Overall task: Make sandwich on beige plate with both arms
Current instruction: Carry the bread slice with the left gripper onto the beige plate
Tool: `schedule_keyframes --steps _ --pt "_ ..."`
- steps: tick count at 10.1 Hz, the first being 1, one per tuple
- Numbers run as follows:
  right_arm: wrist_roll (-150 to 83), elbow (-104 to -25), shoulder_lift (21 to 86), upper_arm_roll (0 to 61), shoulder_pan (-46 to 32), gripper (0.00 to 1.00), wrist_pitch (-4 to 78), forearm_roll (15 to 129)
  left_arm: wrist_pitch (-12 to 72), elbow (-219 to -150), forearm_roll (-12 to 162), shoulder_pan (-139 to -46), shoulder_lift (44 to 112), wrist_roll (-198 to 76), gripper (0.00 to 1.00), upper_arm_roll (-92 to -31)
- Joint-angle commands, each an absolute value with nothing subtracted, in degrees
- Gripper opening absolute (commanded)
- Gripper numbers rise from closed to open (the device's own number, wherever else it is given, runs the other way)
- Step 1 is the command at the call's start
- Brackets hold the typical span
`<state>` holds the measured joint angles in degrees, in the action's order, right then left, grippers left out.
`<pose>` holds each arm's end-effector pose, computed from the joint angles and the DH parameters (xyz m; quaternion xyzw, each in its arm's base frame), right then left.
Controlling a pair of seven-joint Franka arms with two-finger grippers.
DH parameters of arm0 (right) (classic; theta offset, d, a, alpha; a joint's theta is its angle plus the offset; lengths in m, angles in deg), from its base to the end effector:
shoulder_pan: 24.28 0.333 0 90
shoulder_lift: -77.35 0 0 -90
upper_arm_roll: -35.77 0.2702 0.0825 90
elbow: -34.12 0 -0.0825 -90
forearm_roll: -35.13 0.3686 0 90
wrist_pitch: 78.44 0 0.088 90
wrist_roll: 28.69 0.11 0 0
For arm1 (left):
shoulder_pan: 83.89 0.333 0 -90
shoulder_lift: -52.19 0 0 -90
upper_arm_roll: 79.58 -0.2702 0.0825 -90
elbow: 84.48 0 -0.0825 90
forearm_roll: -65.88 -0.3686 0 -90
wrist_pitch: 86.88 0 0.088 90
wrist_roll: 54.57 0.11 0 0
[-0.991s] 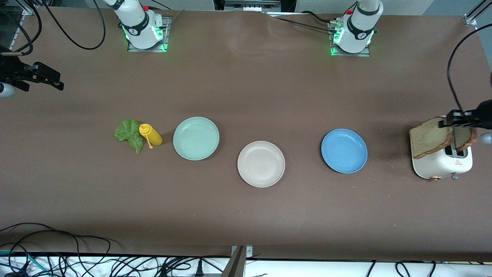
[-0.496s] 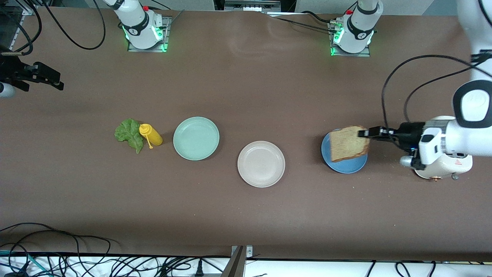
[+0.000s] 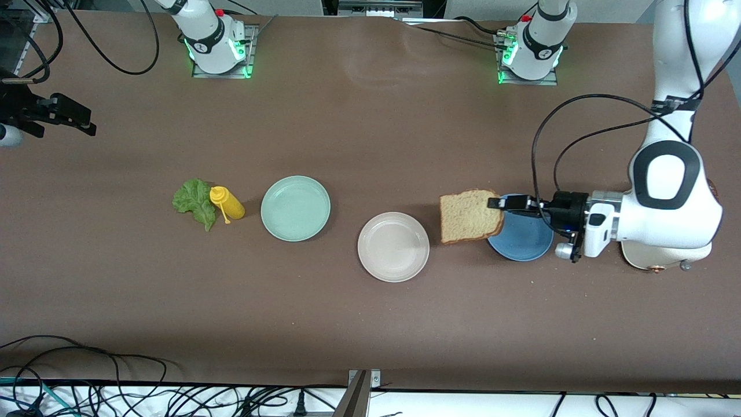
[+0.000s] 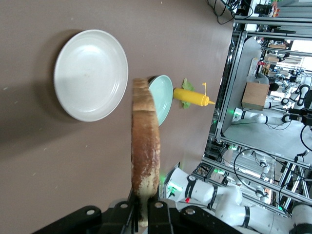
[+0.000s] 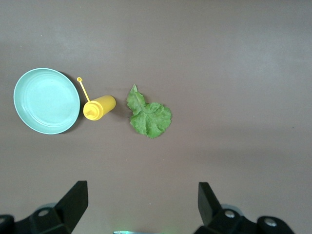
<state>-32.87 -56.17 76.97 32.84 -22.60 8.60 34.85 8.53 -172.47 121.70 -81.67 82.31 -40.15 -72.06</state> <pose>0.5345 -0.0121 0.5655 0.9992 0.0255 -0.0318 0.0011 0.6225 -0.1307 0.3360 0.8611 -0.0117 -0.1338 0.4904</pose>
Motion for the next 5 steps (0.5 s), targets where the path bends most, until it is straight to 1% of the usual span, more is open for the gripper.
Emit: schedule_keyframes --steps 1,5 --pt "-32.2 -56.2 77.5 33.0 -22.6 1.00 8.0 34.9 15.0 -171.7 124.6 -86.7 84.4 -40.2 0.00 -72.6" --pt "-32.2 -56.2 77.5 33.0 -22.6 1.00 8.0 34.9 28.7 -172.5 129.1 -93.1 88.5 -40.3 0.00 -72.6"
